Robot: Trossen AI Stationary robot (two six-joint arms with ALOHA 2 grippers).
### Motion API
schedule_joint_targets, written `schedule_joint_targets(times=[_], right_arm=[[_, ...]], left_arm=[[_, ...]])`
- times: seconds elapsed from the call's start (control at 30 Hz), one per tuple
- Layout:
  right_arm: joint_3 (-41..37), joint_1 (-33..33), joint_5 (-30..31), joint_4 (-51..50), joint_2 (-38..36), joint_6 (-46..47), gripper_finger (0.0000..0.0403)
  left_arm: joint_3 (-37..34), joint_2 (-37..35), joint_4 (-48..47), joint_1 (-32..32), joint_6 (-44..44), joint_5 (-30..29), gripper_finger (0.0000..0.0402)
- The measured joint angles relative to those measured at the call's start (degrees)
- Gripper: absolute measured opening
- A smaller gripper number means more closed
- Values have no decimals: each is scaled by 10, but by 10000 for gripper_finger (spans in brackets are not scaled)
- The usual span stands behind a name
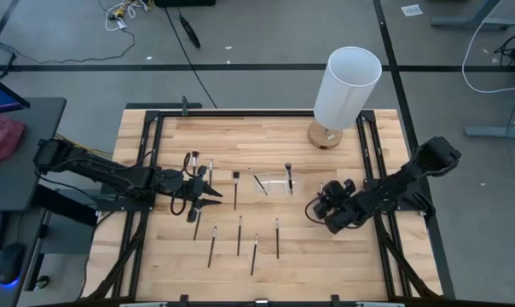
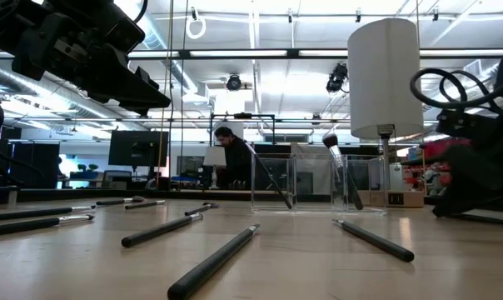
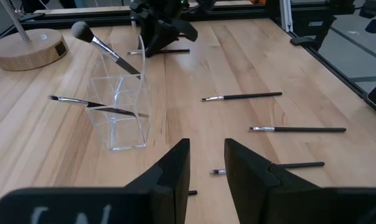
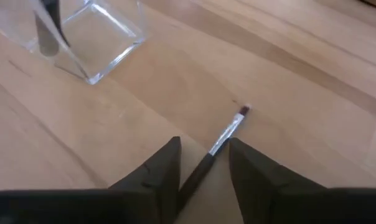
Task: Pick & Place Makeup Supplies
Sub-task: Put the black makeup brush into the transparent organizer
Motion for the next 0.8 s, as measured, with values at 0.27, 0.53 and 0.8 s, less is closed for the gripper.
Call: schedule_joint_targets(times=[0.27, 0.53, 0.8], right_arm=[[-13, 2, -9, 10, -1, -9, 75], [-25, 15, -5, 13, -2, -42, 9], [-3, 17, -5, -6, 2, -69, 6]], left_arm=[[0, 0, 0, 0, -1, 0, 101], [0, 0, -3, 0, -5, 0, 101], [0, 0, -5, 0, -5, 0, 101]])
